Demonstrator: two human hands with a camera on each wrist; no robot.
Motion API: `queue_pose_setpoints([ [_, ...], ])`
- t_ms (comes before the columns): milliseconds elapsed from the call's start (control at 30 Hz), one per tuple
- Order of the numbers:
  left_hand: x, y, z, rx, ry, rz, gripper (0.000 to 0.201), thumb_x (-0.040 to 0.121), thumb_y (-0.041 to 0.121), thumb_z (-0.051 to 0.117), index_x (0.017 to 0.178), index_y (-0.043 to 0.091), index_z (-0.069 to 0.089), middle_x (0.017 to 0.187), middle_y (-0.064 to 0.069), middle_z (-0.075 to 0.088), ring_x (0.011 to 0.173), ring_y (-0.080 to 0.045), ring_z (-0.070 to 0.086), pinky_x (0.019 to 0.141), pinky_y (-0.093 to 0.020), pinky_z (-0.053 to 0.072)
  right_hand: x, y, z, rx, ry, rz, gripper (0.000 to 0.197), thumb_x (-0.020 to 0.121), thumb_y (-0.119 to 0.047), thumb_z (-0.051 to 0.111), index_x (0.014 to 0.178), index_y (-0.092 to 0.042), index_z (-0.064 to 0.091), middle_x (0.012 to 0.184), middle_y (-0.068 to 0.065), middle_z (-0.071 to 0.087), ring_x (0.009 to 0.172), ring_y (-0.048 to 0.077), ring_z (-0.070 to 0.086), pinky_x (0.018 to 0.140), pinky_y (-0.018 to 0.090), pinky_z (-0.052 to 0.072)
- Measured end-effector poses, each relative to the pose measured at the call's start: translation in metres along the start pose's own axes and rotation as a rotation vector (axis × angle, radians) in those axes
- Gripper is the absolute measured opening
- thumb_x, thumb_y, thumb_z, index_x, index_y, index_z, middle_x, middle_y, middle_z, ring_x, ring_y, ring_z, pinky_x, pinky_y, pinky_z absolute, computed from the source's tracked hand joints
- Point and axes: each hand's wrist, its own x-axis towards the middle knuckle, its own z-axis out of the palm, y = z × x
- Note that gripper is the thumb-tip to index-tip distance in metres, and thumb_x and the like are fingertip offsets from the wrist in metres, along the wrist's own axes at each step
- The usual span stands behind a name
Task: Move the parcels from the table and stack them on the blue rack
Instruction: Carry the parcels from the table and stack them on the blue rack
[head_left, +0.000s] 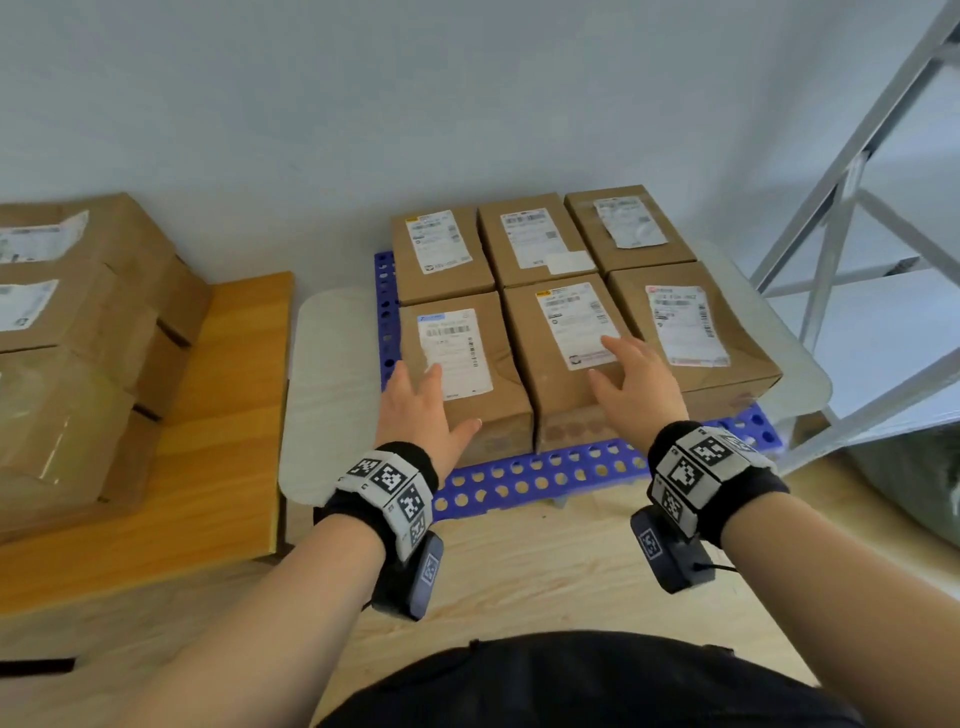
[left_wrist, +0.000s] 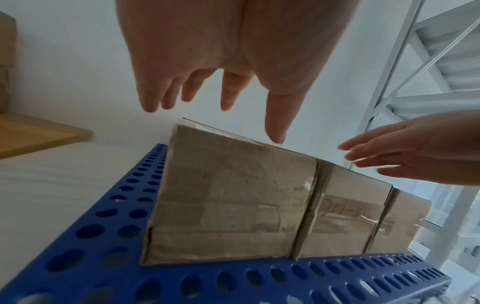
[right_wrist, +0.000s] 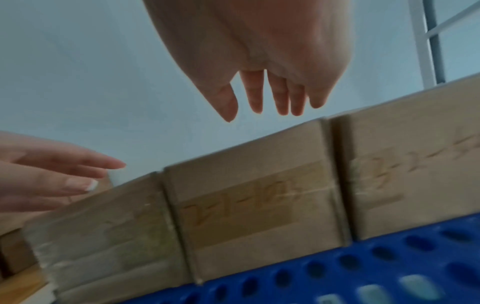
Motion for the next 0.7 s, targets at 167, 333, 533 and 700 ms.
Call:
queue_pose_setpoints([
  [167,0.003,0.024,0.022,-0.031,0.075,-0.249,0.087,0.081,0.059,0.055,0.147,0.02,0.016,0.154,-0.019,0.005,0.142,-0.036,0.007,0.114,-0.05,0.019,0.018,0.057,-0.049,-0.29,-0.024,0.154,0.069,0.088,-0.058,0.045,0.147,-0.031,0.022,0.157,0.012,0.01,0.145,0.029,0.003,0.116,0.053,0.002],
  [333,0.011,0.045,0.039,-0.063,0.098,-0.469,0.1,0.072,0.069,0.059,0.146,0.016,0.018,0.151,-0.021,0.015,0.136,-0.041,0.02,0.111,-0.052,0.024,0.039,0.103,-0.073,-0.268,-0.187,0.17,0.083,0.078,-0.071,0.048,0.147,-0.038,0.016,0.157,0.013,-0.003,0.143,0.04,-0.004,0.111,0.061,0.019],
  [533,0.016,0.05,0.037,-0.03,0.076,-0.52,0.099,0.067,0.069,0.064,0.142,0.016,0.027,0.142,-0.017,0.03,0.125,-0.038,0.039,0.101,-0.05,0.04,0.042,0.111,-0.072,-0.339,-0.24,0.073,0.079,0.079,-0.074,0.041,0.146,-0.037,0.021,0.155,0.012,-0.005,0.139,0.042,0.008,0.105,0.048,0.034],
  [700,0.017,0.049,0.038,-0.003,0.05,-0.52,0.097,0.069,0.069,0.062,0.143,0.016,0.028,0.144,-0.016,0.027,0.126,-0.037,0.038,0.101,-0.05,0.039,0.042,0.114,-0.071,-0.358,-0.237,0.048,0.08,0.079,-0.076,0.039,0.147,-0.038,0.02,0.155,0.013,-0.005,0.138,0.041,0.009,0.103,0.047,0.036],
])
